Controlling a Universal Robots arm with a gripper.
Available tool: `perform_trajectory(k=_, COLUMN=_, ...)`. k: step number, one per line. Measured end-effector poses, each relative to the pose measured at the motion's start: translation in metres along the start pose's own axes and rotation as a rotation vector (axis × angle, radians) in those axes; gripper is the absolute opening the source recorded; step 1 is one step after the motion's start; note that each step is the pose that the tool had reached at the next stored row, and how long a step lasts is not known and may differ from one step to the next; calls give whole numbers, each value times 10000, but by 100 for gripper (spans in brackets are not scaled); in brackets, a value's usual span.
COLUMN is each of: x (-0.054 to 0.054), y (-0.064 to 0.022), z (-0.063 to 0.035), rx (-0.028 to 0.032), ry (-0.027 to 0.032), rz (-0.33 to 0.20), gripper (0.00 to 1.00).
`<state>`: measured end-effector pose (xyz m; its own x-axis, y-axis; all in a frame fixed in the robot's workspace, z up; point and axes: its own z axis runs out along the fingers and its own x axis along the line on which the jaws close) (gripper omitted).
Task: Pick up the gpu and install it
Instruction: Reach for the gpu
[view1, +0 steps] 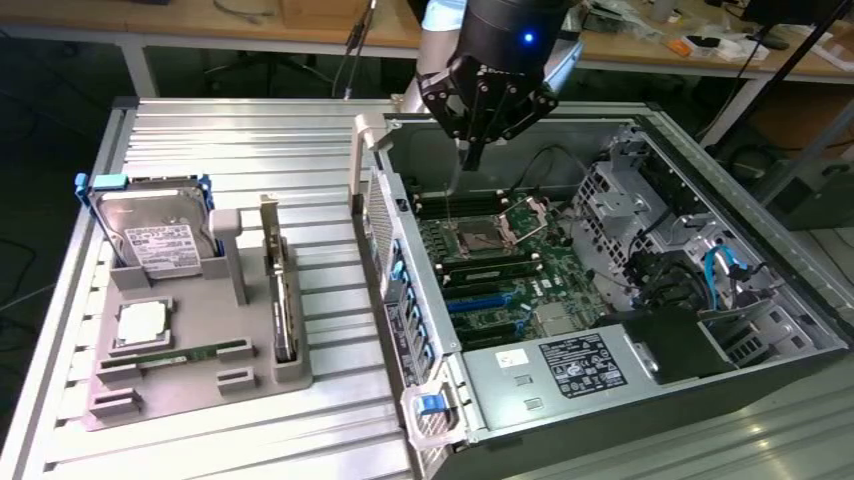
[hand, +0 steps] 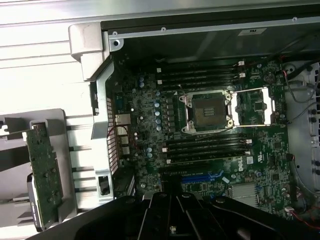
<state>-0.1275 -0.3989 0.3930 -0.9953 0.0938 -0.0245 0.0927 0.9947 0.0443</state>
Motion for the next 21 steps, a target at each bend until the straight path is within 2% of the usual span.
perform_trajectory(k=12, x=56, y=-5, z=1, rx=-1, ry=0, rz=0, gripper=11)
perform_trajectory(k=21, x=163, y=-14, z=-1, rx=0, ry=0, rz=0, gripper=11)
